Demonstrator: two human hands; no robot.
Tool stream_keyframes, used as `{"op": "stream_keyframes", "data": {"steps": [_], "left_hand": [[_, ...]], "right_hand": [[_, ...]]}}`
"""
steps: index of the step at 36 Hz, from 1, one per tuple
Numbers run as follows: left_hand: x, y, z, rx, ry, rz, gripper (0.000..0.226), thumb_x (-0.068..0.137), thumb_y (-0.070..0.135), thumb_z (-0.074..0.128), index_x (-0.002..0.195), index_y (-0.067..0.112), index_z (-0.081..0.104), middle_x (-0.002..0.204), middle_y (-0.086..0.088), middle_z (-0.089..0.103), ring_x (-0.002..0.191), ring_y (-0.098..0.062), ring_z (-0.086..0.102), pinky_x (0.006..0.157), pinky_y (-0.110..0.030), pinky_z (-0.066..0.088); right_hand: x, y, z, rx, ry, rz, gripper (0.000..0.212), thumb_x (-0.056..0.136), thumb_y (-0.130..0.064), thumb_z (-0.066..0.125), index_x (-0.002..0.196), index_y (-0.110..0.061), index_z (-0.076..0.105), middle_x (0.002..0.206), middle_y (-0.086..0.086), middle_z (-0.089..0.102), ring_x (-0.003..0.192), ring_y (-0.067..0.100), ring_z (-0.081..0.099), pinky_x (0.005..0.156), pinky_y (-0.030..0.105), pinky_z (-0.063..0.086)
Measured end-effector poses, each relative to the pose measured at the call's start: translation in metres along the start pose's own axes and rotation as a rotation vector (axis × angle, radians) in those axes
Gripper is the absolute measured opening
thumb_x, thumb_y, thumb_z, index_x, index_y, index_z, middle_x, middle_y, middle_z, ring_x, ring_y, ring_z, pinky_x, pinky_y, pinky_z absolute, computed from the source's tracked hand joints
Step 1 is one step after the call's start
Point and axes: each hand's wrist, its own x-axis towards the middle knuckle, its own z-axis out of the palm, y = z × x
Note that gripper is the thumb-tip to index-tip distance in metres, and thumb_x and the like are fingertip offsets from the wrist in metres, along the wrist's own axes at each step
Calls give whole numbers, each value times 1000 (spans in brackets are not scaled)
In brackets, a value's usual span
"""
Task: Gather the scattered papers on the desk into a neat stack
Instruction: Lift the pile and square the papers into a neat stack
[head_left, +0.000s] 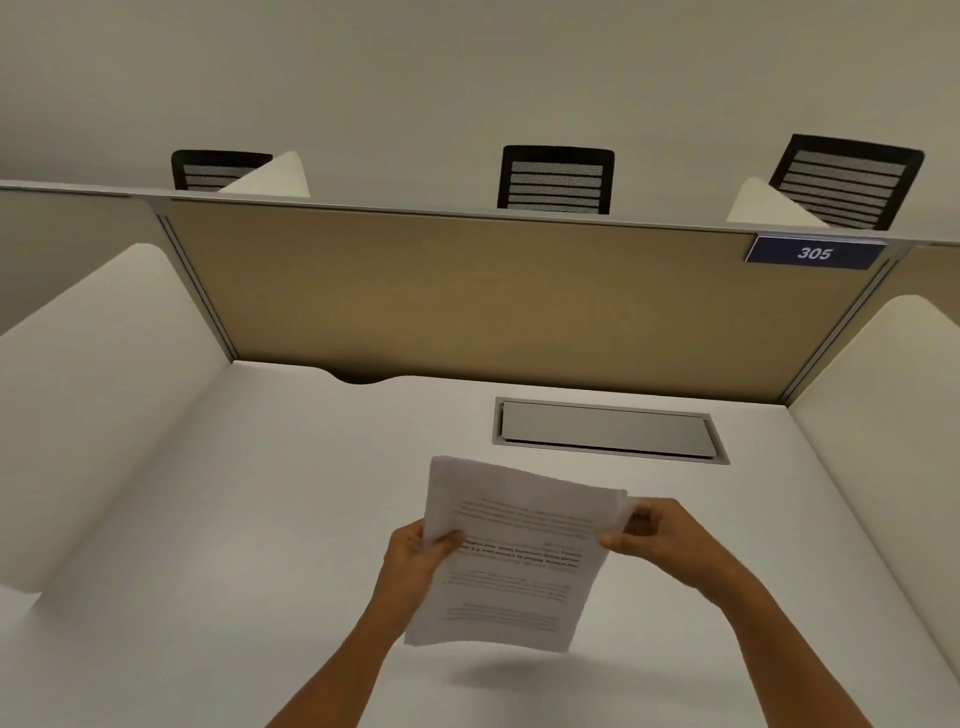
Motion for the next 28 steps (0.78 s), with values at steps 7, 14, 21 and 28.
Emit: {"op": "stream_keyframes", "data": {"steps": [7, 14, 21, 28], "left_hand": [[-4, -21, 0, -41, 33, -21, 15, 82, 27, 70, 95, 23, 76, 92, -6, 79, 80, -29, 74, 68, -36, 61], [-3, -37, -3, -20, 22, -55, 15, 90, 16, 68, 102, 21, 74, 95, -3, 79, 85, -27, 75, 75, -40, 62], [-2, -44, -8, 37, -14, -96, 29, 78, 22, 79, 105, 28, 70, 98, 7, 77, 90, -17, 73, 71, -30, 61], [1, -42, -5, 53, -40, -47, 38, 68, 37, 83, 103, 31, 71, 99, 3, 77, 91, -17, 73, 77, -38, 63]], "right_hand": [[-8, 40, 42, 360, 21, -16, 41, 79, -23, 83, 118, -13, 74, 120, 13, 74, 114, 29, 70, 91, 31, 58], [-8, 52, 79, 309, 143, 47, 21, 89, -30, 73, 107, -22, 79, 109, 0, 79, 103, 17, 73, 80, 21, 59], [-9, 49, 98, 299, 171, 37, 19, 95, -26, 66, 114, -24, 70, 107, -5, 78, 99, 13, 74, 75, 20, 59], [-4, 42, 105, 305, 227, 15, 35, 95, -30, 63, 125, -38, 46, 116, -4, 67, 100, 3, 69, 75, 23, 61]]}}
